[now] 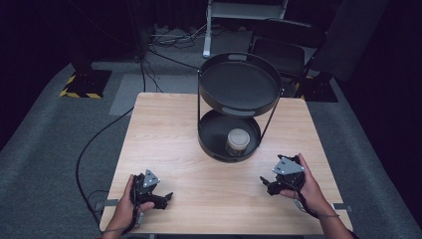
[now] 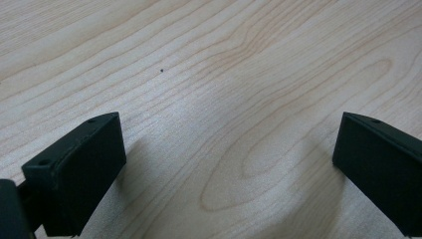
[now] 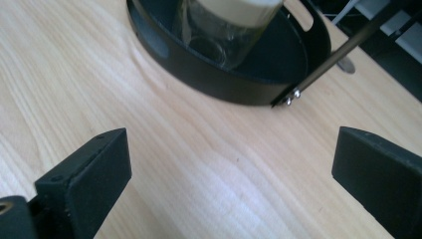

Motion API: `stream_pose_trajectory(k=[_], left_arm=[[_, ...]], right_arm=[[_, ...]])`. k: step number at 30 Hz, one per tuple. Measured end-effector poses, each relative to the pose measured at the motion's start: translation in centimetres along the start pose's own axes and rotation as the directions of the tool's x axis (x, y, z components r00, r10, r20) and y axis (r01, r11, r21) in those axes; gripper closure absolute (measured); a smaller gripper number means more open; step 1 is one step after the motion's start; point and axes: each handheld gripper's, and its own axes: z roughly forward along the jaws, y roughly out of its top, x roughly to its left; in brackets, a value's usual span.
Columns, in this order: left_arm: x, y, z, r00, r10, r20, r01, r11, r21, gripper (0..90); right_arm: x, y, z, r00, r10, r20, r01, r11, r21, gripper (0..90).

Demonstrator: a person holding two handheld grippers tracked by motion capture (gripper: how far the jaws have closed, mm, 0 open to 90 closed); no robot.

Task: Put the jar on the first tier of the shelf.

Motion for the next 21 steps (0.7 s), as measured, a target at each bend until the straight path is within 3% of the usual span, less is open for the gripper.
stream_pose_trajectory(k=[21], left_arm=[[0.0,0.0,0.0,1.0000,0.001,-0.001,-0.001,1.0000,0.000,0.0]], right_arm=[[0.4,-3.4,-0.5,0.9999,0.013,0.011,-0.014,0.995,0.101,2.0]])
